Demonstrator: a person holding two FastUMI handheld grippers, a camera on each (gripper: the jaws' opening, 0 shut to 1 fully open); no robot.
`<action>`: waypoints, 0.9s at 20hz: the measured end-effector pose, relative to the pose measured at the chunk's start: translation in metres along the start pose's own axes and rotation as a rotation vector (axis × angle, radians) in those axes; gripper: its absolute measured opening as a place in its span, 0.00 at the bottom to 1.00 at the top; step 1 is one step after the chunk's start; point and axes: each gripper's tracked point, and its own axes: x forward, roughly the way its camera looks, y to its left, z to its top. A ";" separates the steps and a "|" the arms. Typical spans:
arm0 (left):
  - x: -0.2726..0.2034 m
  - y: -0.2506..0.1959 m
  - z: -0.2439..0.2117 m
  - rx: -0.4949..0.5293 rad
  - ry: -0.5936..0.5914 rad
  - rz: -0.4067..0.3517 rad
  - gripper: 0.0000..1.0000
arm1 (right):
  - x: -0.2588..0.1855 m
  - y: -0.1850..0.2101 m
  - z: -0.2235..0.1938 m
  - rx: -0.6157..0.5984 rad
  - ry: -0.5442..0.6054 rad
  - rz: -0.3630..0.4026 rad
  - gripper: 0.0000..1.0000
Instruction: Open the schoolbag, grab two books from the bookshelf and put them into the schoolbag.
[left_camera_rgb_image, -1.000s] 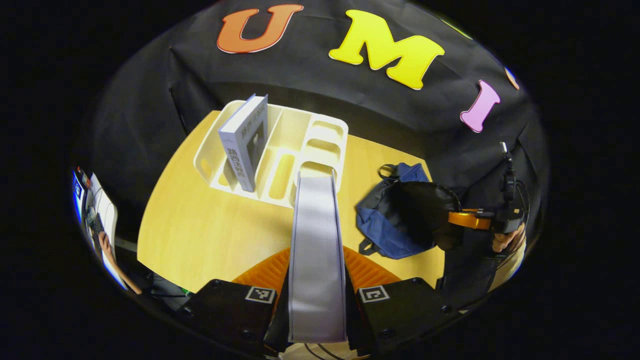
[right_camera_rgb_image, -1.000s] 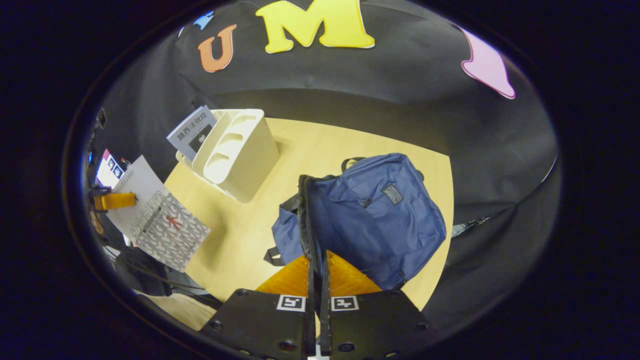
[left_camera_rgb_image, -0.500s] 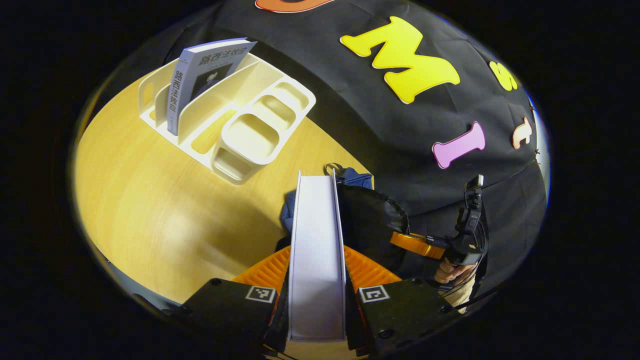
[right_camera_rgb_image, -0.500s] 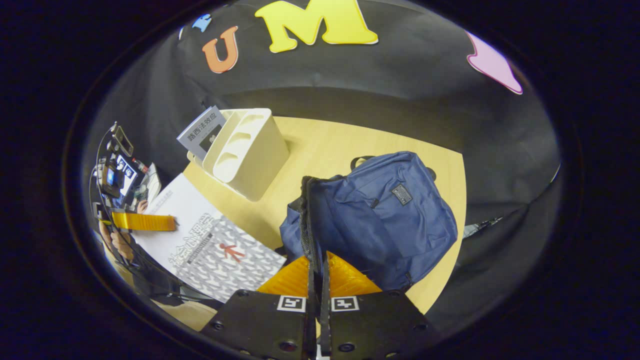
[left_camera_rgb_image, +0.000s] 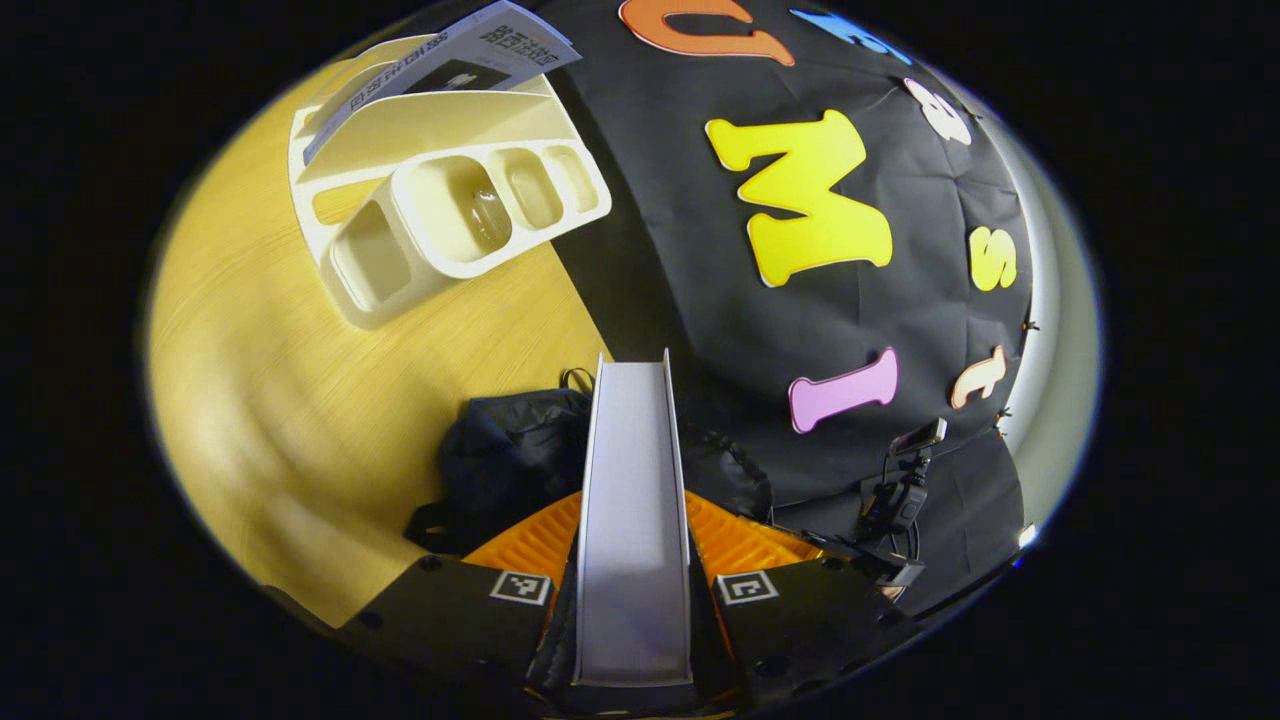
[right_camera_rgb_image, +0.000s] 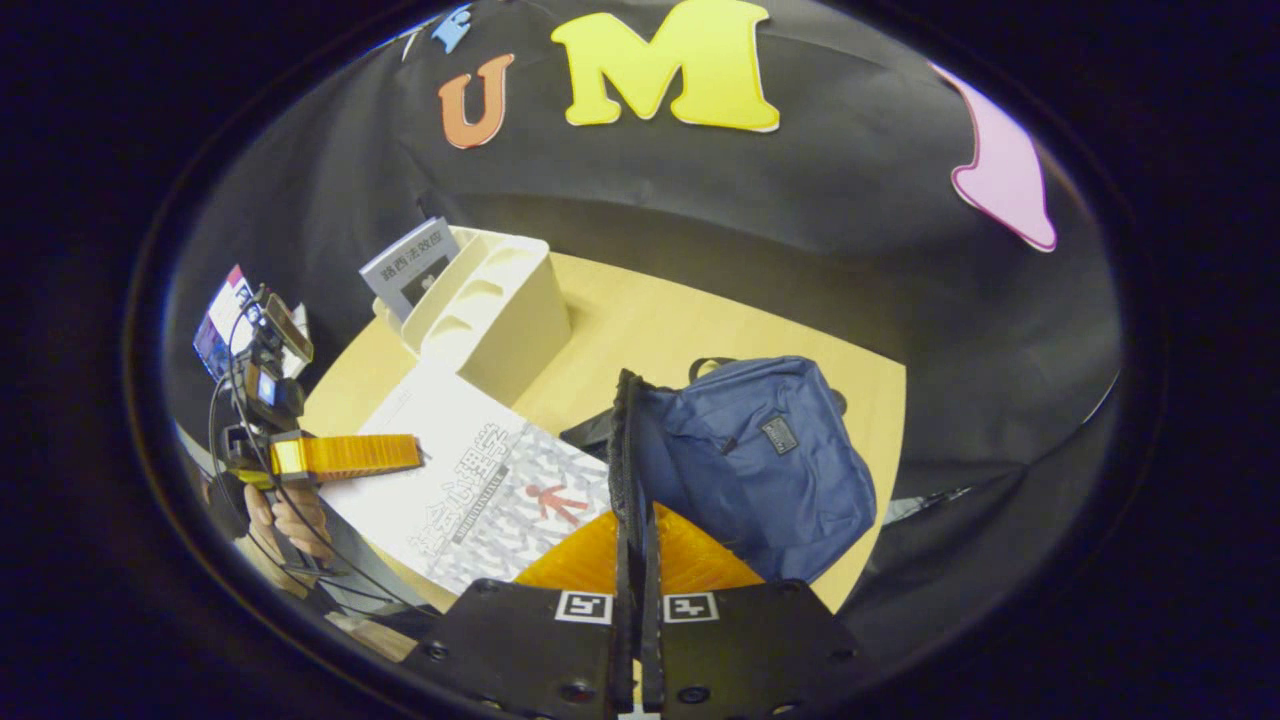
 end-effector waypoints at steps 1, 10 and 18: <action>0.004 0.002 0.002 -0.021 -0.034 -0.019 0.46 | -0.001 -0.001 0.001 0.015 -0.012 -0.007 0.04; 0.008 0.032 -0.002 -0.064 -0.157 0.004 0.46 | -0.008 -0.003 0.005 0.037 -0.036 -0.032 0.04; 0.063 0.040 -0.027 -0.072 -0.152 0.030 0.47 | -0.016 0.005 0.022 0.032 -0.075 -0.049 0.04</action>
